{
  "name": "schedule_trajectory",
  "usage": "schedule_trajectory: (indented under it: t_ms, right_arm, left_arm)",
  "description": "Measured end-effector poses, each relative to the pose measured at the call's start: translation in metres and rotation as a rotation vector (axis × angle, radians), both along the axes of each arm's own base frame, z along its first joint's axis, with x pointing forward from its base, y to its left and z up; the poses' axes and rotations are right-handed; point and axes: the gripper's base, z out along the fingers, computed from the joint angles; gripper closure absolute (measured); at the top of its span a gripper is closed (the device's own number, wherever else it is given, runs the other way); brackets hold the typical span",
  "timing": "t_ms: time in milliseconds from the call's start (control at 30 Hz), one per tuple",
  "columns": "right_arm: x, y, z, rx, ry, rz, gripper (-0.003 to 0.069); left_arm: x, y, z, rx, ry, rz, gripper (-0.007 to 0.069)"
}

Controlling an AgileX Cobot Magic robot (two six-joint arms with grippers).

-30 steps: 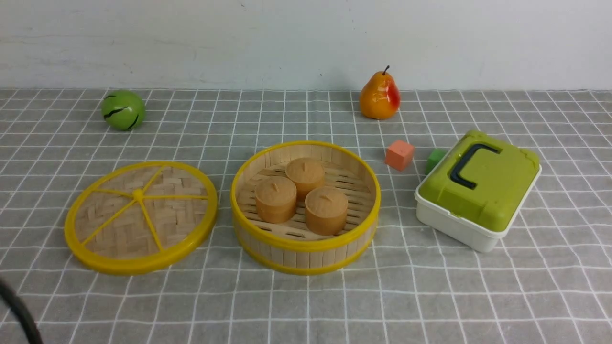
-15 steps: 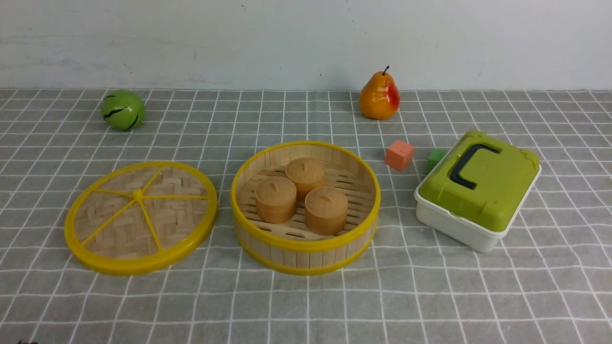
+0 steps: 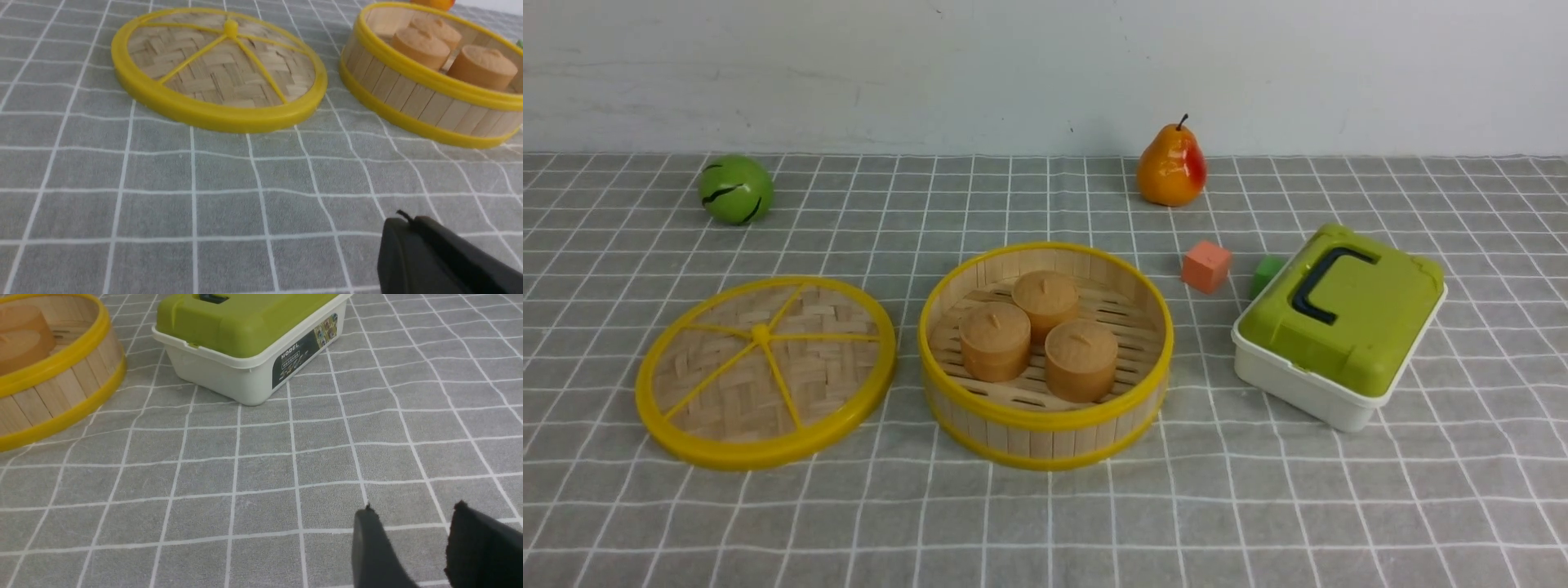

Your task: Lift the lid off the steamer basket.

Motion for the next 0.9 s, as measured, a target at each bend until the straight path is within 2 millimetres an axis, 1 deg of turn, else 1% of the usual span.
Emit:
schedule_trajectory:
  t_ms: [367, 567, 900]
  right_arm:
    - [0.0000, 0.0000, 0.0000, 0.000, 0.000, 0.000, 0.0418]
    - [0.0000, 0.0000, 0.0000, 0.000, 0.000, 0.000, 0.0418]
    - [0.0000, 0.0000, 0.0000, 0.000, 0.000, 0.000, 0.0418]
  left_arm:
    - [0.0003, 0.0042, -0.0021, -0.016, 0.023, 0.054, 0.0637]
    - [0.0003, 0.0043, -0.0023, 0.057, 0.011, 0.032, 0.0637]
    - [0.0003, 0.0043, -0.0023, 0.068, 0.009, 0.029, 0.0637]
